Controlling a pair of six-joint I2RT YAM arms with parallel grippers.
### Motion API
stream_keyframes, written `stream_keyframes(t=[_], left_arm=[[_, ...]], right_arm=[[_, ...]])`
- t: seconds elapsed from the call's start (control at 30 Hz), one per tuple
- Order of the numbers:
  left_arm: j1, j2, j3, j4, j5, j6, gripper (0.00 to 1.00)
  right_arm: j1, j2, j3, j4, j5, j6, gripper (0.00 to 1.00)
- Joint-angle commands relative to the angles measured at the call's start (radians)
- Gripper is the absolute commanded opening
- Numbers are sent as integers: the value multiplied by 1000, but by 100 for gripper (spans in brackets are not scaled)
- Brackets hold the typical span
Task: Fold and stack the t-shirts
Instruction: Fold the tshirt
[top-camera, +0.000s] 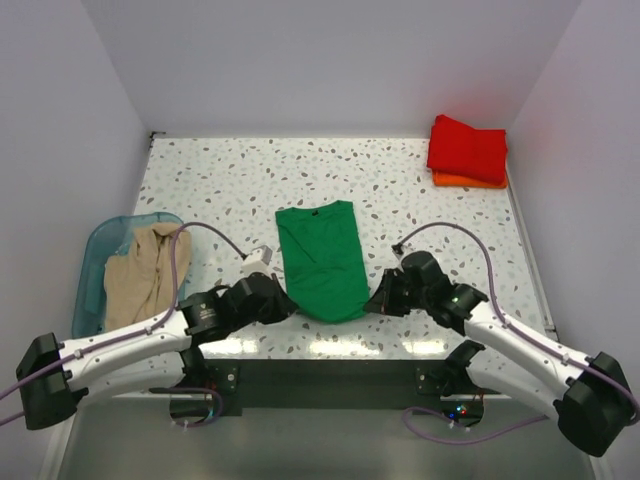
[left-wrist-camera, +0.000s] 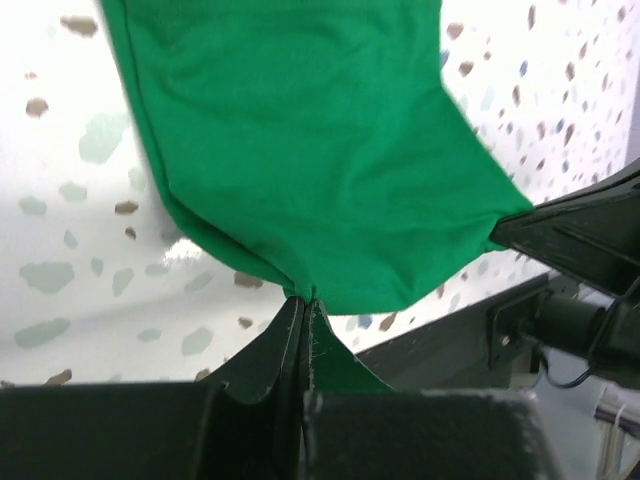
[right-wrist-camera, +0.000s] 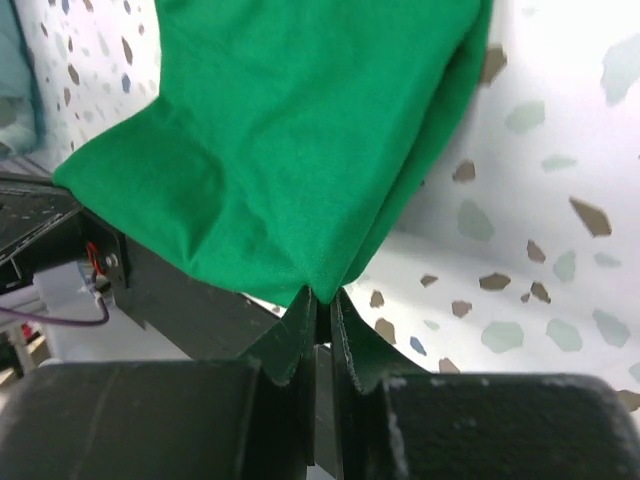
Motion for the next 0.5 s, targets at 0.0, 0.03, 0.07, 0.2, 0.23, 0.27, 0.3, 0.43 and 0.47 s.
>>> stream_keyframes(t=[0.0,0.03,0.07,0.2,0.23,0.27,0.3,0.43,0.47], left_arm=[[55,35,98,1,-77,66,0],[77,41,112,2,-73,96,0],[100,50,128,10,-56,112,0],[210,110,212,39,-28,198,0],[224,127,229,45,-15,223,0],[248,160,264,50,-10,237,0],[262,177,281,53,-8,259,0],[348,253,367,97,50,308,0],[385,288,381,104,65,317,0]], right_arm=[[3,72,148,-15,79,-59,0],[2,95,171,-12,89,-65,0],[0,117,194,-11,98,-73,0],[-20,235,328,12,110,-94,0],[-37,278,351,14,100,-105,0],[-47,302,397,17,95,-108,0],[-72,322,418,23,92,-110,0],[-133,446,527,37,44,-128,0],[-147,468,575,38,32,-131,0]])
